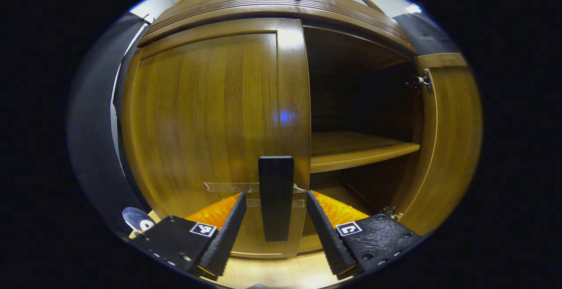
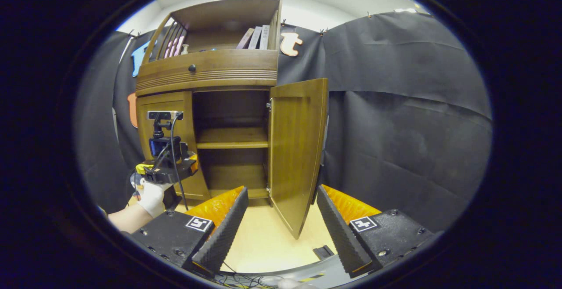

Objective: Open the right door of the double-door shoe cabinet with the right hand, and open the left door with the left hand.

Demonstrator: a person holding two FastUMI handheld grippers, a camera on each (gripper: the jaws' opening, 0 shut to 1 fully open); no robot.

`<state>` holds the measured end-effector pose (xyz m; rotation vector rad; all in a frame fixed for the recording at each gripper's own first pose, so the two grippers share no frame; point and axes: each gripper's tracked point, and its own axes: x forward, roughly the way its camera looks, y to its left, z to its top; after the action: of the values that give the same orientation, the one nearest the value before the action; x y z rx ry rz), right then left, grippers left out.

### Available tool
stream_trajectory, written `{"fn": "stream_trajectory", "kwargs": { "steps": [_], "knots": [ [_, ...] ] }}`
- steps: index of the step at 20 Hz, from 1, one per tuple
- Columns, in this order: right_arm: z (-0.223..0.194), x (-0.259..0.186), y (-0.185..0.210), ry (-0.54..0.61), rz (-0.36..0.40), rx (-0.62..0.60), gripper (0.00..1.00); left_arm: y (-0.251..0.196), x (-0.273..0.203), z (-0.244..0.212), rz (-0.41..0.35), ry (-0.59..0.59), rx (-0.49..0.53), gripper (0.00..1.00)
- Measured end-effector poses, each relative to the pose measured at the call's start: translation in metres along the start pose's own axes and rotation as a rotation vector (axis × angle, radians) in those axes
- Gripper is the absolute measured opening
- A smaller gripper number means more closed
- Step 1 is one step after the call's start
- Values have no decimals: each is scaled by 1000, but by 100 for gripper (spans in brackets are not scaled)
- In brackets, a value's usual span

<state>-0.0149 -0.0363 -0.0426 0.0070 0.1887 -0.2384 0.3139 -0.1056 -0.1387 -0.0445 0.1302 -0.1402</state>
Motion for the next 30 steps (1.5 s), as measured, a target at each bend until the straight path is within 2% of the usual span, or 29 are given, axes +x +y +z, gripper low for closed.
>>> {"fn": "stream_trajectory", "kwargs": {
  "steps": [3,5,6,8,10,11,12,21,30],
  "knots": [
    [-1,-1,-3,6,-7,5,99,2,3,-5,5,14,0,68],
    [-1,-2,-7,5,-11,5,99,2,5,-6,-9,10,-8,51],
    [-1,-2,-9,6,-12,6,100,0,0,-7,-24,8,-14,39],
    [-3,-3,-11,10,-10,10,99,1,8,-7,-26,9,3,32],
    [-3,-5,-11,11,-6,12,99,0,4,-7,-23,11,-3,31],
    [-2,-5,-11,9,-3,11,99,0,4,-7,-25,12,-5,27],
    [-1,-5,-11,7,0,9,99,1,3,-8,-28,14,-6,27],
    [-1,-3,-13,15,19,1,99,1,-20,-11,-59,21,6,27],
    [-9,-7,-1,22,75,0,99,10,-62,-15,-73,21,4,27]
  ]
}}
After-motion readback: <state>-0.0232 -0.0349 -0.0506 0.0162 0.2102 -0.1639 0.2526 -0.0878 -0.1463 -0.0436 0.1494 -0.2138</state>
